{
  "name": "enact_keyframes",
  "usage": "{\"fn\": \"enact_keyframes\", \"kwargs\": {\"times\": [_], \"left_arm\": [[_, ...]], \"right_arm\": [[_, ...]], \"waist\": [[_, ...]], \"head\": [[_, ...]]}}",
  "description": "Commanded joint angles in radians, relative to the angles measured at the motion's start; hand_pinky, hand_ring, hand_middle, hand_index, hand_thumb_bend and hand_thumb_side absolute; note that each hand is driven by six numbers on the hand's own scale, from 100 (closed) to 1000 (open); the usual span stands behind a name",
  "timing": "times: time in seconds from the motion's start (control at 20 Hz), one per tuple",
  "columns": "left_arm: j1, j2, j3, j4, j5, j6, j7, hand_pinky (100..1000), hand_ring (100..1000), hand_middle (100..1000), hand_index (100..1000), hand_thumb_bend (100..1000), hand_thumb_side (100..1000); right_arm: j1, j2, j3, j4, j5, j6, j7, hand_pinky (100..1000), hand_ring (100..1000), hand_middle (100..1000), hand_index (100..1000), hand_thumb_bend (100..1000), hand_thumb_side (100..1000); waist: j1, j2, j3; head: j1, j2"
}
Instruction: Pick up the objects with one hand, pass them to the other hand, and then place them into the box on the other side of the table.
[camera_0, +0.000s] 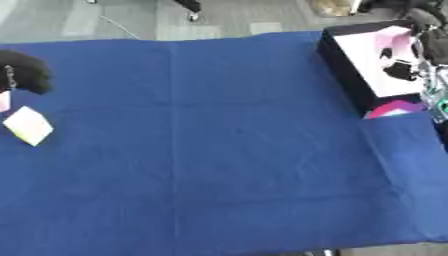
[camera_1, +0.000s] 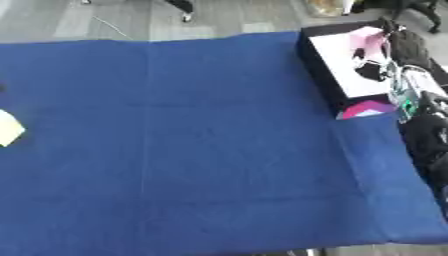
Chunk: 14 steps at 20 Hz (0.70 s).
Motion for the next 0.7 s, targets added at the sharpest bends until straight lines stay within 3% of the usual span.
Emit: {"fn": "enact_keyframes", "kwargs": {"times": [0.05, 0.25, 0.7], "left_arm": [[-0.007, 0.010, 0.011, -0.017, 0.004, 0.001, -0.002, 770, 700, 691, 804, 323, 934], [-0.006, 0.011, 0.011, -0.016, 0.004, 0.001, -0.003, 770, 700, 691, 805, 326, 932], [-0.003, 0.014, 0.015, -0.014, 0.002, -0.002, -0.001, 771, 700, 692, 805, 331, 927]], "right_arm": [[-0.016, -0.050, -0.007, -0.013, -0.010, -0.009, 0.013, 832, 845, 887, 1000, 142, 669], [-0.007, -0.057, -0.011, -0.032, -0.028, -0.029, 0.016, 850, 872, 969, 1000, 140, 721], [0.012, -0.071, -0.012, -0.103, -0.009, -0.055, 0.024, 860, 890, 1000, 1000, 212, 581]], "waist": [[-0.002, -0.012, 0.001], [-0.002, -0.012, 0.002], [0.000, -0.013, -0.001]], "head": [[-0.001, -0.007], [0.002, -0.003], [0.007, 0.003]]}}
